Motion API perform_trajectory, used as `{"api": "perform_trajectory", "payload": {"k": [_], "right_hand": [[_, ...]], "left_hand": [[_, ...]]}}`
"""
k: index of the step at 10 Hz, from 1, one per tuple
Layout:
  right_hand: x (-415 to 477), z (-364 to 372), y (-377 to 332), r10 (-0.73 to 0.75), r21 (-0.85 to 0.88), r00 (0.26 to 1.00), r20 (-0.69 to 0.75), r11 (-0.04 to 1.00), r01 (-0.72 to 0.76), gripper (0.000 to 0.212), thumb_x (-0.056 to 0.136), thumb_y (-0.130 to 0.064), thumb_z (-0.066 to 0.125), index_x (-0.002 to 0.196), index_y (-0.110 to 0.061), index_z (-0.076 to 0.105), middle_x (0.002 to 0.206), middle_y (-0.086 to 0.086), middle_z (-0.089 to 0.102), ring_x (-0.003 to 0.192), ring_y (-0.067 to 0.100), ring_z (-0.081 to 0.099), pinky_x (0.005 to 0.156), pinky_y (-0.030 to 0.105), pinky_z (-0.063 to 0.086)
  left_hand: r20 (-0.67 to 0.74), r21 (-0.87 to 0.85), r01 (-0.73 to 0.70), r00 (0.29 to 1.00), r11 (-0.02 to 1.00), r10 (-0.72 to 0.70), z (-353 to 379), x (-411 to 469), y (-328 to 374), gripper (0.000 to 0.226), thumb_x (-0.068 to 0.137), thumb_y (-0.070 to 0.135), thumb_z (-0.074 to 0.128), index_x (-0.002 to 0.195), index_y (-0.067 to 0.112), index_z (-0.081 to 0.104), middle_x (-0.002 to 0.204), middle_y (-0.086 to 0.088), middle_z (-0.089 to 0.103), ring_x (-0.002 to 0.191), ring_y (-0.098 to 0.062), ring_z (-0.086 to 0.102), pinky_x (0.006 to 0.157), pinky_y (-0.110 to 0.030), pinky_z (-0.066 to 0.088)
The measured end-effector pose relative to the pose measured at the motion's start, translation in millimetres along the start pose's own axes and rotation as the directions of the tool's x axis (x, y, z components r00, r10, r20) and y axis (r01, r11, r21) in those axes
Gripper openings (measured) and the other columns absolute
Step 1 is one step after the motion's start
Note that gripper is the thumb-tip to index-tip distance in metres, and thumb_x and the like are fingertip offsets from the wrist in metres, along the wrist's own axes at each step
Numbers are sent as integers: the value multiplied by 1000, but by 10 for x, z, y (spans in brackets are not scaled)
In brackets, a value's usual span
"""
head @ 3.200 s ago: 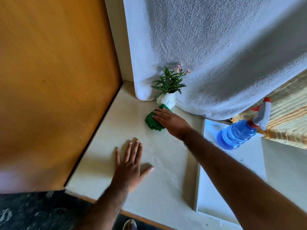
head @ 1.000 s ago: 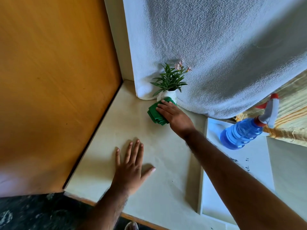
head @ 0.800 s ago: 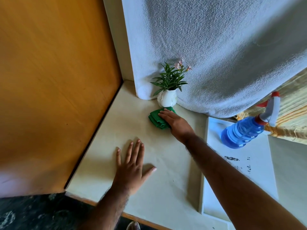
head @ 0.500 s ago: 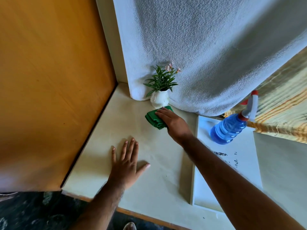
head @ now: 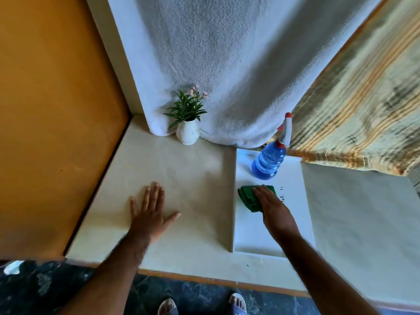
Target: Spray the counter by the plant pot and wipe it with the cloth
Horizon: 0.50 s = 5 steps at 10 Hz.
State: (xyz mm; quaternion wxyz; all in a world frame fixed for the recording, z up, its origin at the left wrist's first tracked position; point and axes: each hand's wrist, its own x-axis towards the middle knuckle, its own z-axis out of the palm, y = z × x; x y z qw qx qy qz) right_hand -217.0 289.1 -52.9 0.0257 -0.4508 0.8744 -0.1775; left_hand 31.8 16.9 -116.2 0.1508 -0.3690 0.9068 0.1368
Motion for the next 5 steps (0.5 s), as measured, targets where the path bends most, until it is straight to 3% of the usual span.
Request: {"api": "perform_trajectory", "payload": {"k": [1, 2, 3, 4, 5], "right_hand": [[-161, 117, 183, 18, -26, 996, 88, 1000, -16, 69, 78, 22, 63, 142, -1, 50, 151, 15, 47, 140, 35, 42, 115, 43, 26], [-282, 210, 240, -16, -121, 988, 155, 992, 35, 70, 95, -20, 66, 153, -3, 30, 161, 12, 23, 150, 30, 21, 123, 42, 18], [-325, 243, 166, 8, -205, 977, 211, 978, 36, 84, 97, -60, 36, 155, -1, 21, 164, 14, 14, 153, 29, 10, 124, 46, 17], [-311, 163, 89, 50, -245, 959, 277, 969, 20, 95, 94, -74, 18, 157, -4, 9, 166, 13, 3, 153, 24, -3, 125, 45, 12], [-261, 0, -3, 24, -221, 954, 300, 974, 45, 99, 92, -77, 20, 156, -2, 15, 165, 14, 9, 153, 25, 3, 124, 46, 16]], "left_hand": [[10, -8, 0, 1000, 1000, 0, 1, 7, -11, 101, 68, 89, -12, 141, 24, -39, 154, 3, -43, 141, -14, -36, 117, -62, -16], [28, -10, 1, 1000, 1000, -1, -14, 6, -5, 101, 69, 88, -9, 141, 24, -37, 153, 4, -43, 142, -13, -35, 116, -62, -16], [37, 10, 13, 999, 1000, -14, -20, 9, 2, 101, 74, 86, 0, 144, 22, -33, 155, 4, -41, 147, -15, -30, 116, -61, -16], [68, 13, 20, 997, 1000, -21, -95, -17, 62, 100, 82, 83, 12, 150, 20, -25, 156, 2, -38, 149, -18, -25, 118, -61, -12], [64, 7, 1, 998, 1000, -1, -219, -59, 106, 100, 84, 81, 18, 155, 19, -16, 162, 1, -29, 152, -19, -17, 121, -59, -2]]}}
